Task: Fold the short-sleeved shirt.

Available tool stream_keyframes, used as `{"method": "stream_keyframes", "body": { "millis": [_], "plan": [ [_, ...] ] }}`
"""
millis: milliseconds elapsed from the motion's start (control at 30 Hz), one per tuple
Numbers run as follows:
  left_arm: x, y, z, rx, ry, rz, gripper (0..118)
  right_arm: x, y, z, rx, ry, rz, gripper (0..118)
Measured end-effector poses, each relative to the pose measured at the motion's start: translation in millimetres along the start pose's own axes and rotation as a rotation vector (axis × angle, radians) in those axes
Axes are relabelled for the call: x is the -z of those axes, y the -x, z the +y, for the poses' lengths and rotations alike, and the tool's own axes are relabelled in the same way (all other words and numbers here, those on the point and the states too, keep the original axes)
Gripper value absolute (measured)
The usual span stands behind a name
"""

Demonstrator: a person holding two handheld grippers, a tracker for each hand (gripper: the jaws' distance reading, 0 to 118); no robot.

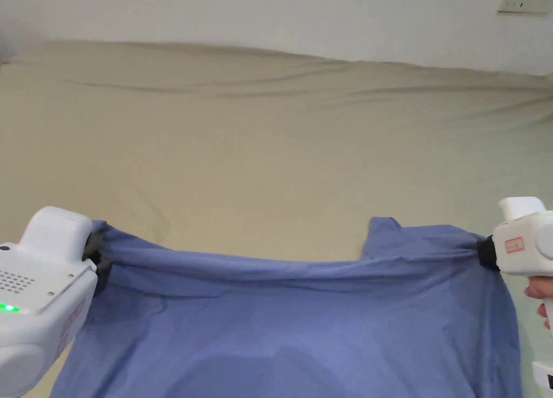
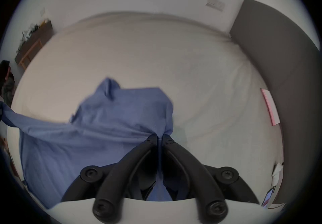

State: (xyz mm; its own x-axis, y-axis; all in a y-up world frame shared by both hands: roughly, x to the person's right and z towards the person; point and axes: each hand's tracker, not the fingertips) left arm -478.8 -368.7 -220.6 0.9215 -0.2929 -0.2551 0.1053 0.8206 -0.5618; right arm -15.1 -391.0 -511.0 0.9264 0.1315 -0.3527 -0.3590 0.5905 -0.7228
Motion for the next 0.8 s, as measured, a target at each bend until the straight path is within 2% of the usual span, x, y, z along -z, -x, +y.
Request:
{"method": "stream_keyframes", "body": {
  "millis": [267, 400, 533, 633, 800],
  "plan": [
    [-95, 40, 61, -0.072, -0.207, 0.097, 5, -192, -15, -16, -0.078, -0.358, -0.047, 7],
    [-159, 52, 89, -0.057, -0.331, 0.160, 5, -277, -16, -32, -0.108, -0.528, -0.087, 7],
    [-217, 66, 110, -0.092, -0.434, 0.193, 5, -348, -17, -47, -0.125, -0.665, -0.139, 7],
    [-258, 76, 124, -0.131, -0.505, 0.202, 5, -394, -25, -56, -0.107, -0.759, -0.162, 7],
    [-317, 86, 142, -0.152, -0.607, 0.239, 5, -467, -23, -67, -0.151, -0.915, -0.254, 7]
  ]
}}
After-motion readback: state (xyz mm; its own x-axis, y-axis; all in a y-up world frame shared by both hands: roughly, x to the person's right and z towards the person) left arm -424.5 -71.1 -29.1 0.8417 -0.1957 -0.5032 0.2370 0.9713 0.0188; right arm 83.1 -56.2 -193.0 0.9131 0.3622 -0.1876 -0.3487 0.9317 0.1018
